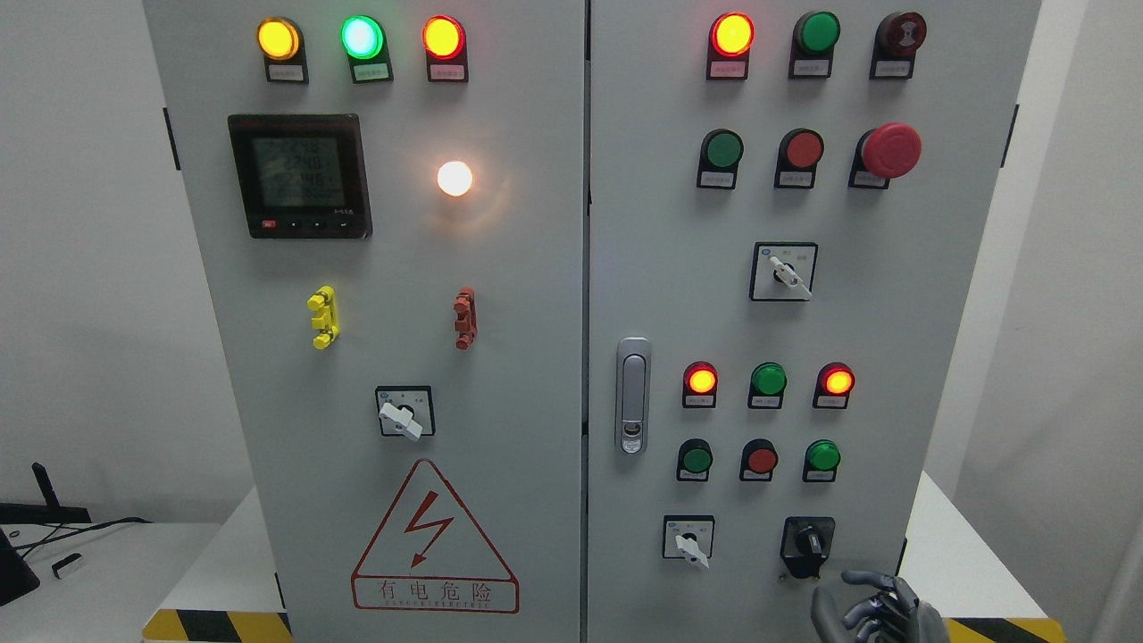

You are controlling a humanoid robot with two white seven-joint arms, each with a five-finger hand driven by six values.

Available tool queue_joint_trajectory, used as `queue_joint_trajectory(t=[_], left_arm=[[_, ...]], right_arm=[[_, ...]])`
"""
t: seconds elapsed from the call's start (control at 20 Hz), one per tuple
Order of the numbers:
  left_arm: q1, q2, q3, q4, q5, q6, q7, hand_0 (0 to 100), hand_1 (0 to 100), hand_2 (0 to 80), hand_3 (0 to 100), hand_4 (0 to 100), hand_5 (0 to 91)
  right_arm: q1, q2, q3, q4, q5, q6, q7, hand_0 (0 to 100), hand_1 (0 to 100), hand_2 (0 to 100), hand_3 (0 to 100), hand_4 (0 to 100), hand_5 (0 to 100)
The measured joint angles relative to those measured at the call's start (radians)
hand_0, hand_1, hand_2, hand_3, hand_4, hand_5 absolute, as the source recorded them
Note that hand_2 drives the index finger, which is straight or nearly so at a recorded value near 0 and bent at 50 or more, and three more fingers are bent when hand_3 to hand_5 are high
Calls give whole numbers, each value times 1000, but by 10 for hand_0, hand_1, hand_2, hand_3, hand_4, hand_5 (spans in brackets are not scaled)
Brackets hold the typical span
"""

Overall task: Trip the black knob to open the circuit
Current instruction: 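Raise the right hand up toward the black rotary knob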

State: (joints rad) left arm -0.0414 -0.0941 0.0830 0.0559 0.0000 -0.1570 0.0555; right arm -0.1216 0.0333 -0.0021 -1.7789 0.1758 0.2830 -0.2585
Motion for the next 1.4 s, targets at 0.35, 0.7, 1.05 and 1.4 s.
queue_joint_trajectory(t=[0.35,0.7,1.05,1.4], left_arm=[[0,0,0,0,0,0,0,120,389,0,0,0,0],[0,0,0,0,0,0,0,120,389,0,0,0,0],[0,0,0,0,0,0,0,120,389,0,0,0,0],[0,0,0,0,0,0,0,120,389,0,0,0,0]], right_arm=[[-19,10,1,21,-1,9,-4,301,773,420,790,893,995],[-28,16,1,33,-2,10,-12,304,777,421,791,890,995],[-31,19,2,43,-1,10,-13,308,777,421,793,891,995],[-41,25,2,49,-1,10,-13,309,776,426,796,892,995]])
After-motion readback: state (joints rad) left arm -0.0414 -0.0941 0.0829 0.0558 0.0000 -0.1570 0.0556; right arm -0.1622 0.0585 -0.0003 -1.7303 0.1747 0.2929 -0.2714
